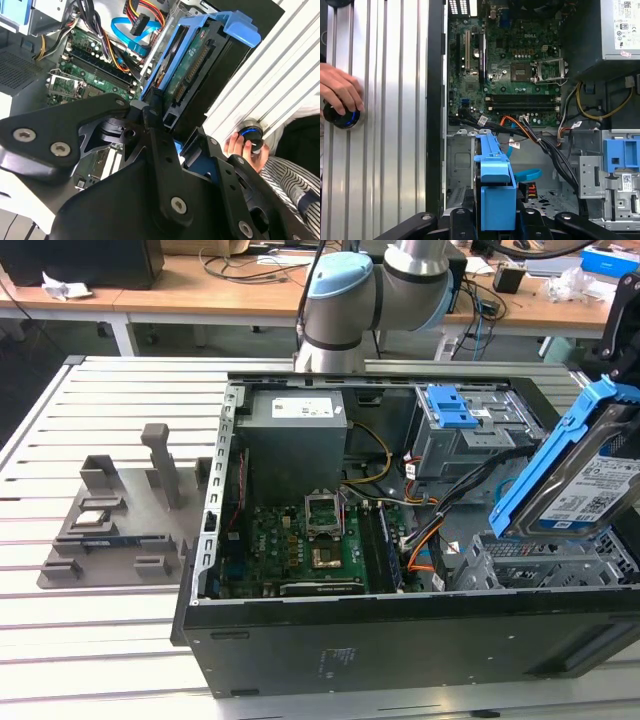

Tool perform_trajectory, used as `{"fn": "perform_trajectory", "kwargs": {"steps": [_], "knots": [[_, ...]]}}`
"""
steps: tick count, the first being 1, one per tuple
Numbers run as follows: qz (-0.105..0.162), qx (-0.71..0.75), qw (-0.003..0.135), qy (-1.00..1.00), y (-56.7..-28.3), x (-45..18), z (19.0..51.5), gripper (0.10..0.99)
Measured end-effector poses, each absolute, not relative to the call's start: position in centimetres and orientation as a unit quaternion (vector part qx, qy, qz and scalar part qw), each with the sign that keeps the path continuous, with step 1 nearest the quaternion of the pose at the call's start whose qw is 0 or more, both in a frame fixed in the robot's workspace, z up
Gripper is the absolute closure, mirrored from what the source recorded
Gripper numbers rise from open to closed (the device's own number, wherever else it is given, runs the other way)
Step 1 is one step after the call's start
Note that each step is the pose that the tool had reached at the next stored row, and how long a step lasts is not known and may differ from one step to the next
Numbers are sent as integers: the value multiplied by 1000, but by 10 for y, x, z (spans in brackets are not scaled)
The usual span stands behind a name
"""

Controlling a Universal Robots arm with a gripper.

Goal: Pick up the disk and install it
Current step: 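Pick up the disk, then insert the disk into the insertion slot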

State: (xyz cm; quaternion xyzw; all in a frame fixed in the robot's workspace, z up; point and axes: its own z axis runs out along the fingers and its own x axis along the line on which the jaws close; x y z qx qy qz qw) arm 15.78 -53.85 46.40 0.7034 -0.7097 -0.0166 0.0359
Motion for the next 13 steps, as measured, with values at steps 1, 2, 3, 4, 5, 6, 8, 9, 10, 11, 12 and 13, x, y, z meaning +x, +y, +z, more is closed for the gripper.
{"fn": "perform_trajectory", "kwargs": {"steps": [1, 2, 3, 4, 5, 6, 8, 9, 10, 11, 12, 13], "knots": [[-17, 703, 36, -710, -538, 158, 464, 718], [-17, 703, 36, -710, -538, 158, 464, 718], [-17, 703, 36, -710, -538, 158, 464, 718], [-17, 703, 36, -710, -539, 158, 464, 718], [-17, 703, 36, -710, -538, 158, 464, 718], [-16, 703, 36, -710, -538, 158, 464, 718], [-16, 700, 37, -713, -538, 158, 461, 718], [-16, 700, 37, -713, -539, 159, 460, 718], [-16, 699, 37, -714, -539, 159, 458, 718], [-16, 699, 37, -714, -539, 159, 457, 718], [-16, 698, 37, -715, -539, 159, 457, 718], [-16, 697, 37, -716, -538, 160, 456, 718]]}}
